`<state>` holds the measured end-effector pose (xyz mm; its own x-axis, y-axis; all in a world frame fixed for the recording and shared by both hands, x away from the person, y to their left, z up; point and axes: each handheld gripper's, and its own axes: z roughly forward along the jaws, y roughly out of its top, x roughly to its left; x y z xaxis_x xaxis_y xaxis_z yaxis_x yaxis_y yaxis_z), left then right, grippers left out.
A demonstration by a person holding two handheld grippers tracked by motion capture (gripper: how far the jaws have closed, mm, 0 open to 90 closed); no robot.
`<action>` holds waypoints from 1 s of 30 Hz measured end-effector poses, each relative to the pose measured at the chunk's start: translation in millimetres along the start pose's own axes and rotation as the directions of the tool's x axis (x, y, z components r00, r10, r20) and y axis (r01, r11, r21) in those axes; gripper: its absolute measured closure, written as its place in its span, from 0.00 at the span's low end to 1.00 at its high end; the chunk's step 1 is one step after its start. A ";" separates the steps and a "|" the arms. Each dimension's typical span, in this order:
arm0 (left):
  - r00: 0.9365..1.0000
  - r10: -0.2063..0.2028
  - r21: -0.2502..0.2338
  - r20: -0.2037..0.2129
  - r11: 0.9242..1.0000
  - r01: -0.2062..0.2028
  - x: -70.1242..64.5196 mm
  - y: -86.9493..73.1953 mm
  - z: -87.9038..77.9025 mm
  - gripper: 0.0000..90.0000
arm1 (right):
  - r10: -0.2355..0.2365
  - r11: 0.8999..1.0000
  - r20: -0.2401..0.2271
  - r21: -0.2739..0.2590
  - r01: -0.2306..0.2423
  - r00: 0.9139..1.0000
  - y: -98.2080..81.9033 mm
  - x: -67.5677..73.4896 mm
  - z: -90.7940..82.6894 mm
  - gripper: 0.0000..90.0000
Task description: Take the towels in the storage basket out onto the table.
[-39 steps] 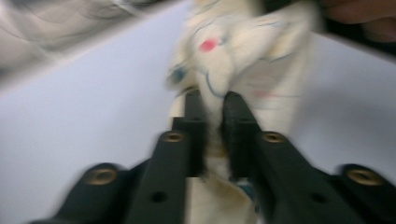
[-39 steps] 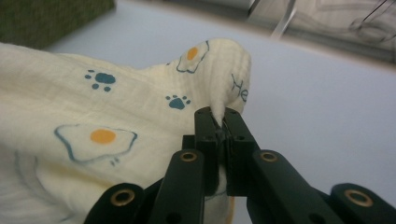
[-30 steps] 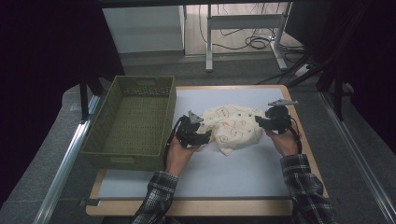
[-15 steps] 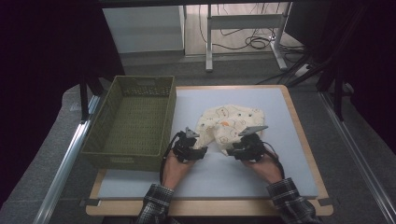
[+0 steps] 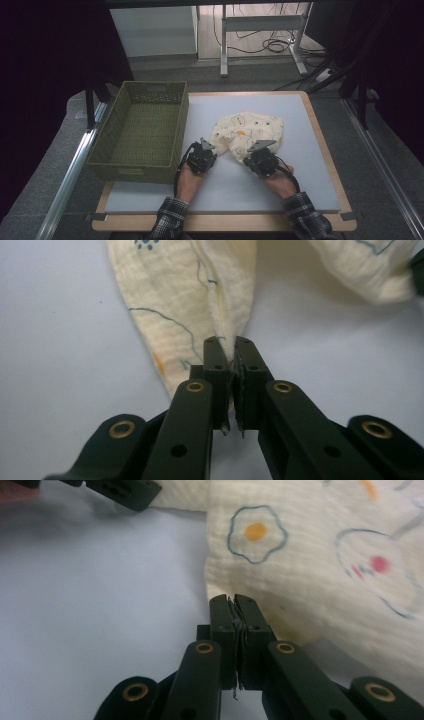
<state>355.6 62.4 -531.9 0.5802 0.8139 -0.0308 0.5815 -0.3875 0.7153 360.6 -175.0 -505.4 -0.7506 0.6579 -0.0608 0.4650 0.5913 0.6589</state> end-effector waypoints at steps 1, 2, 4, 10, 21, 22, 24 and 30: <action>1.000 0.006 -0.004 0.006 1.000 -0.006 -2.2 -1.6 -3.8 0.96 | -0.002 1.000 0.003 0.001 0.002 1.000 -4.0 -1.7 -8.2 0.98; 1.000 0.012 -0.009 0.014 1.000 -0.012 -4.6 -3.4 -8.1 0.95 | 0.001 1.000 0.009 0.003 -0.001 1.000 -8.7 -3.2 -16.5 0.98; 0.999 0.021 -0.018 0.037 1.000 -0.020 -11.1 -7.6 -17.5 0.95 | 0.008 1.000 0.005 0.006 -0.008 1.000 -20.6 -7.2 -32.4 0.98; 0.991 0.058 -0.021 0.121 0.998 -0.056 -35.2 -25.7 -39.6 0.92 | 0.057 0.998 0.005 0.019 -0.058 0.998 -64.1 -13.7 -67.4 0.97; 0.989 0.021 -0.098 0.147 0.995 -0.006 -32.2 -22.9 -57.6 0.45 | 0.146 0.989 0.062 -0.041 -0.144 0.987 -98.4 -33.9 -118.3 0.82; 0.991 0.020 -0.100 0.135 0.995 -0.007 -30.1 -18.1 -54.0 0.45 | 0.158 0.987 0.068 -0.052 -0.154 0.985 -94.3 -38.8 -119.4 0.80; 0.995 0.015 -0.080 0.099 0.997 -0.007 -26.1 -9.4 -41.2 0.46 | 0.179 0.982 0.083 -0.074 -0.173 0.980 -84.6 -48.7 -116.2 0.75; 0.999 -0.037 -0.044 0.013 0.998 0.038 -13.0 -1.5 0.1 0.46 | 0.225 0.974 0.126 -0.071 -0.217 0.966 -66.1 -71.1 -71.9 0.61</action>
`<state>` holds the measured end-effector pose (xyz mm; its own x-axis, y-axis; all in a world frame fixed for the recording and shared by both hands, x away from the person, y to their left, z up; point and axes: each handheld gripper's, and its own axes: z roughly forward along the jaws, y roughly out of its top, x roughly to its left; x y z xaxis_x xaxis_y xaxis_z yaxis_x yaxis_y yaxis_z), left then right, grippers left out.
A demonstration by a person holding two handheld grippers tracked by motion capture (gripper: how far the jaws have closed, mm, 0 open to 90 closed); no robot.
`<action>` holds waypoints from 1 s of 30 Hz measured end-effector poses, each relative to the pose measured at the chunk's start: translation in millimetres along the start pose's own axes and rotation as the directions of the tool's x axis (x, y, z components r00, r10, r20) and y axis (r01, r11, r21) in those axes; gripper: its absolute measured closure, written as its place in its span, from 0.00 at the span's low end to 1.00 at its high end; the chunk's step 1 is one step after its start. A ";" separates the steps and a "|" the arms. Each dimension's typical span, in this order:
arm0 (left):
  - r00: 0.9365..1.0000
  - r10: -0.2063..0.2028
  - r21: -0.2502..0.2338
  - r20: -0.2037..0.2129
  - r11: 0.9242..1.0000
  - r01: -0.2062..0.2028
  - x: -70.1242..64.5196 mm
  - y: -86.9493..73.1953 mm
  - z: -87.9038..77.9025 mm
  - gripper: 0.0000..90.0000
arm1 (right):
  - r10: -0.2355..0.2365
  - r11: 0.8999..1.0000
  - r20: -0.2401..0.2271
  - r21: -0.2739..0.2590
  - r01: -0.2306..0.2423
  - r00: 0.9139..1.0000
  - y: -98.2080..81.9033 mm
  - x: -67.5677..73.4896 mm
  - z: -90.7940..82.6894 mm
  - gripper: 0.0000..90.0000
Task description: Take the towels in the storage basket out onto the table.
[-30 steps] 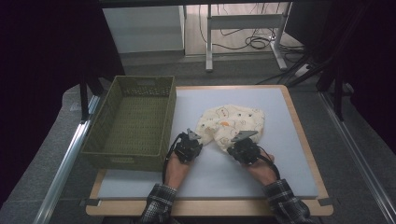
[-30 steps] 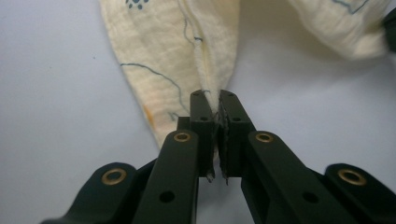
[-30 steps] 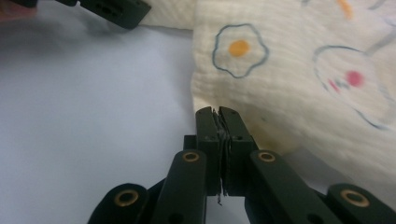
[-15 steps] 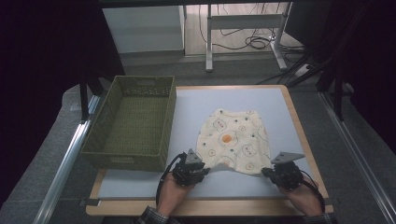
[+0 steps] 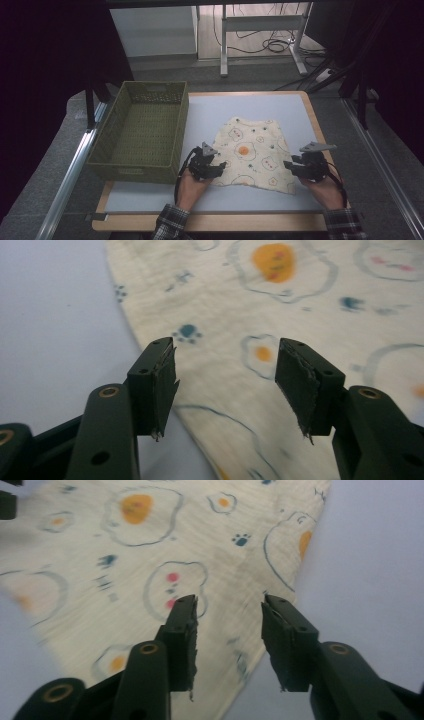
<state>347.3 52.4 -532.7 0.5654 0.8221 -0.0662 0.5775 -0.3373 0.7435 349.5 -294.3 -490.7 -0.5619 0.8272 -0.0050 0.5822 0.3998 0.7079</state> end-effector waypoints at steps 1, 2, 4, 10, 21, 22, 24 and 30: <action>1.000 -0.005 0.001 -0.019 1.000 0.005 1.4 -0.7 3.2 0.45 | 0.011 1.000 0.002 0.011 -0.011 1.000 -0.7 -1.9 9.1 0.61; 1.000 -0.005 0.010 -0.027 1.000 0.005 3.1 -1.8 5.3 0.45 | 0.017 0.999 0.013 0.027 -0.017 1.000 -2.2 -2.6 17.0 0.60; 1.000 -0.013 0.000 -0.020 1.000 0.013 4.1 -5.4 6.7 0.51 | 0.020 0.999 0.041 0.046 -0.021 0.999 -7.0 -2.3 28.6 0.72; 1.000 -0.002 0.032 0.026 0.999 0.001 1.1 -11.9 -6.7 0.95 | 0.001 0.999 0.024 0.048 -0.002 1.000 -12.4 7.6 21.5 0.99; 0.994 0.040 0.012 0.103 0.999 -0.042 -17.3 -10.1 -36.7 0.57 | -0.018 0.998 -0.008 0.055 0.018 1.000 -24.0 5.9 -11.5 0.81; 0.995 0.047 0.003 0.087 0.999 -0.048 -16.1 -3.7 -33.7 0.56 | -0.010 0.999 0.005 0.041 0.010 1.000 -20.0 2.9 -12.3 0.78; 0.998 0.052 -0.008 0.038 0.999 -0.052 -13.0 8.7 -23.7 0.53 | 0.003 1.000 0.014 0.022 -0.003 1.000 -10.5 -4.0 -10.0 0.73; 0.999 -0.009 -0.033 -0.043 0.999 0.008 10.7 41.0 19.4 0.56 | 0.043 0.999 0.065 -0.004 -0.043 0.997 20.1 -27.9 21.2 0.69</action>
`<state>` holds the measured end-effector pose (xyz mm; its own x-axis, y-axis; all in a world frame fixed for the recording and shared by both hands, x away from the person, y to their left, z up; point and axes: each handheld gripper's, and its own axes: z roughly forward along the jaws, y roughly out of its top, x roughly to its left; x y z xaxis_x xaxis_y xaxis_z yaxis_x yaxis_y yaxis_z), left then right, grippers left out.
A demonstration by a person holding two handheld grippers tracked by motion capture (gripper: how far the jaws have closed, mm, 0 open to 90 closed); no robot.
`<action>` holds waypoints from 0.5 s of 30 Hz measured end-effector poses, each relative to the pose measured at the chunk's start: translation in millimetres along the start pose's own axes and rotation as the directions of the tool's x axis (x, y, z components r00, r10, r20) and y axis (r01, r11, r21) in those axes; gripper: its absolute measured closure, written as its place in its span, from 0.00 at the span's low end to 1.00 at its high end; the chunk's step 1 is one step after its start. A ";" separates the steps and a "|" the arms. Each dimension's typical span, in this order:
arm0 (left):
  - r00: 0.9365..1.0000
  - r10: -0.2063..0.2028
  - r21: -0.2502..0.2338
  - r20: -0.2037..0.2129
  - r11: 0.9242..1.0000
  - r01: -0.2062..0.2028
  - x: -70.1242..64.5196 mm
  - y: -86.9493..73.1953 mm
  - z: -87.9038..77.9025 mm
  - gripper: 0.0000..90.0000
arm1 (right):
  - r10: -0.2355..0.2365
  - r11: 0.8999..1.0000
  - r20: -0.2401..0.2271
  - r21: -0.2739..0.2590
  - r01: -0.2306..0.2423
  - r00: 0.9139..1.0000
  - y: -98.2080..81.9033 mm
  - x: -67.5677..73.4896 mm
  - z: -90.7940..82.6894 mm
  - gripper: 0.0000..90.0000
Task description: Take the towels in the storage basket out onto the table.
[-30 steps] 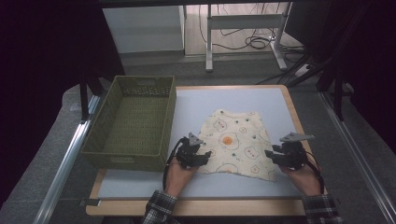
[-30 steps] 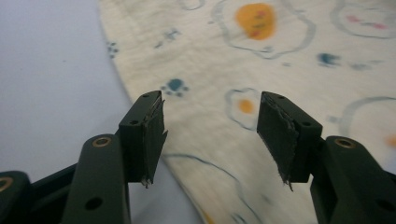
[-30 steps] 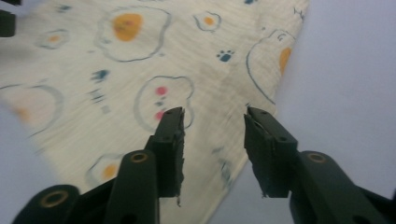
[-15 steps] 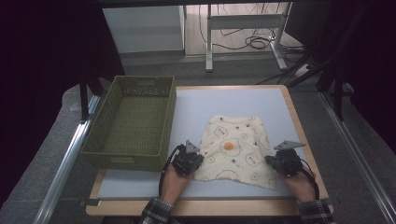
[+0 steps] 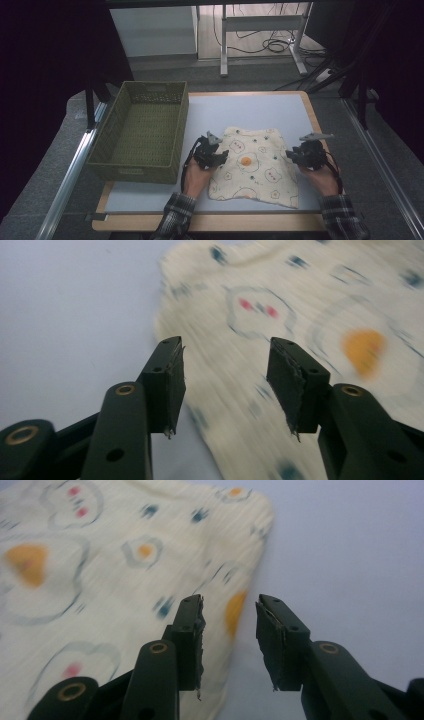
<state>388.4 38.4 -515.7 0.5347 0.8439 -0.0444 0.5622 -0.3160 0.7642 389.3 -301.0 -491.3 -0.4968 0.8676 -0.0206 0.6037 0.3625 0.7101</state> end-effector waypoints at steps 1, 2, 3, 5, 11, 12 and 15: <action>1.000 -0.017 -0.004 -0.007 1.000 0.017 4.9 4.2 6.7 0.57 | 0.010 1.000 0.001 -0.001 -0.010 1.000 4.8 -3.0 6.8 0.69; 0.999 -0.042 -0.002 -0.006 0.999 0.042 10.1 8.2 13.6 0.59 | 0.019 1.000 0.004 -0.005 -0.019 1.000 9.4 -5.5 13.8 0.68; 0.998 -0.054 0.000 -0.014 0.999 0.054 14.7 11.6 20.2 0.59 | 0.025 1.000 0.007 -0.005 -0.025 1.000 13.7 -7.7 20.7 0.67; 0.997 -0.063 0.009 -0.046 0.998 0.064 22.4 16.5 32.3 0.58 | 0.043 0.999 0.007 0.003 -0.043 0.999 21.0 -11.1 34.9 0.64; 0.997 -0.071 0.033 -0.003 0.997 0.071 28.1 17.0 51.7 0.72 | 0.059 0.997 -0.001 0.046 -0.059 0.998 29.5 -6.9 62.0 0.91; 0.999 -0.053 0.037 -0.001 0.998 0.053 25.6 17.9 49.3 0.91 | 0.053 0.997 -0.006 0.055 -0.053 0.999 30.8 -3.8 61.7 0.96; 0.993 0.021 -0.097 -0.118 0.995 -0.032 11.3 21.5 23.6 0.96 | -0.035 0.999 0.061 -0.008 0.035 0.998 41.6 9.8 45.2 0.97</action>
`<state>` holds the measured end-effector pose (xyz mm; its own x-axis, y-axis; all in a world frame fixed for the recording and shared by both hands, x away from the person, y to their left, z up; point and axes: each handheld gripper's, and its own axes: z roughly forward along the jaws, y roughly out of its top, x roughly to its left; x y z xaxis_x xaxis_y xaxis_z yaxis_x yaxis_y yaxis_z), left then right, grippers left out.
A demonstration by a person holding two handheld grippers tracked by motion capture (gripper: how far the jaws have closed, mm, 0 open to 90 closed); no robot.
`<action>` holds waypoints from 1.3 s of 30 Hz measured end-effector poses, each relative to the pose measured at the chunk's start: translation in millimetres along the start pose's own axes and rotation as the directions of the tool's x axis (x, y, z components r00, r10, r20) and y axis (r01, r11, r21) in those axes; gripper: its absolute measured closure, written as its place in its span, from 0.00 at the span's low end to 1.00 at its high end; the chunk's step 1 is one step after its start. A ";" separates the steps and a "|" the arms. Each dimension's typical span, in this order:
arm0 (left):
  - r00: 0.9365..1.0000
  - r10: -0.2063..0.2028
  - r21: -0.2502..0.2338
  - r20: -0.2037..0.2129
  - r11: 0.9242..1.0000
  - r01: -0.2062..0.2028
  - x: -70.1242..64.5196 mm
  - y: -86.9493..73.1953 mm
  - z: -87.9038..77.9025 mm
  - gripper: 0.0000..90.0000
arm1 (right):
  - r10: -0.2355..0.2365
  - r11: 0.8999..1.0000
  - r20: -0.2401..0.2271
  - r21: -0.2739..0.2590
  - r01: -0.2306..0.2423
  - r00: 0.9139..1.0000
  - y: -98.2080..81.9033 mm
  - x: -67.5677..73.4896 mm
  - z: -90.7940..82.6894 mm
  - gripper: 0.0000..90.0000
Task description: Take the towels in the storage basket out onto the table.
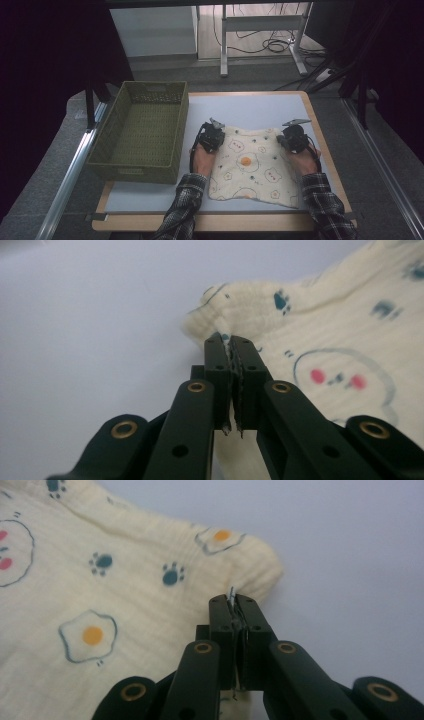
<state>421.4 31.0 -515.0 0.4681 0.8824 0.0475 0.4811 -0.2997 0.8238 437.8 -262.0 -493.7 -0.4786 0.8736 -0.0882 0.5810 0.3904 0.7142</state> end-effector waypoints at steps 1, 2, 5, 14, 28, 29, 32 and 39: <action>1.000 0.000 -0.038 -0.030 0.999 -0.002 -2.5 2.8 -9.0 0.92 | -0.003 0.999 -0.001 -0.052 0.003 1.000 5.7 3.6 -11.0 0.96; 0.998 0.011 -0.047 -0.062 0.999 -0.014 -4.6 5.7 -14.4 0.76 | -0.021 0.995 0.017 -0.098 0.023 1.000 11.1 7.5 -21.3 0.93; 0.982 0.084 0.047 -0.167 0.996 -0.077 -5.8 8.7 -15.0 0.38 | -0.074 0.990 0.065 -0.115 0.081 0.995 19.5 10.6 -30.9 0.52; 0.999 -0.033 0.071 0.017 0.997 0.031 -0.9 -13.9 -11.5 0.29 | 0.053 0.998 0.080 -0.046 -0.049 0.995 -9.1 -30.7 -26.8 0.51; 0.999 -0.006 0.145 0.042 0.989 0.000 -5.1 -32.4 -3.6 0.29 | 0.087 0.996 -0.062 0.020 -0.085 0.994 -15.6 -13.3 18.5 0.96; 0.999 -0.006 0.144 0.043 0.990 0.000 -4.9 -32.6 -3.5 0.29 | 0.064 0.998 -0.012 0.009 -0.064 0.998 -12.6 -9.1 16.2 0.96; 0.999 -0.018 0.141 0.048 0.990 0.011 -4.2 -33.1 -3.1 0.29 | 0.018 0.998 0.011 -0.068 -0.017 1.000 1.7 5.0 1.6 0.96; 0.998 -0.033 0.149 0.061 0.989 0.024 -1.8 -33.1 -2.4 0.29 | -0.143 0.989 -0.149 0.002 0.145 0.978 12.1 54.8 7.9 0.61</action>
<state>402.8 40.2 -540.9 0.4960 0.8682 -0.0139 0.5972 -0.3294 0.7313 423.8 -207.1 -495.4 -0.6494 0.7556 -0.0854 0.5068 0.5137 0.6923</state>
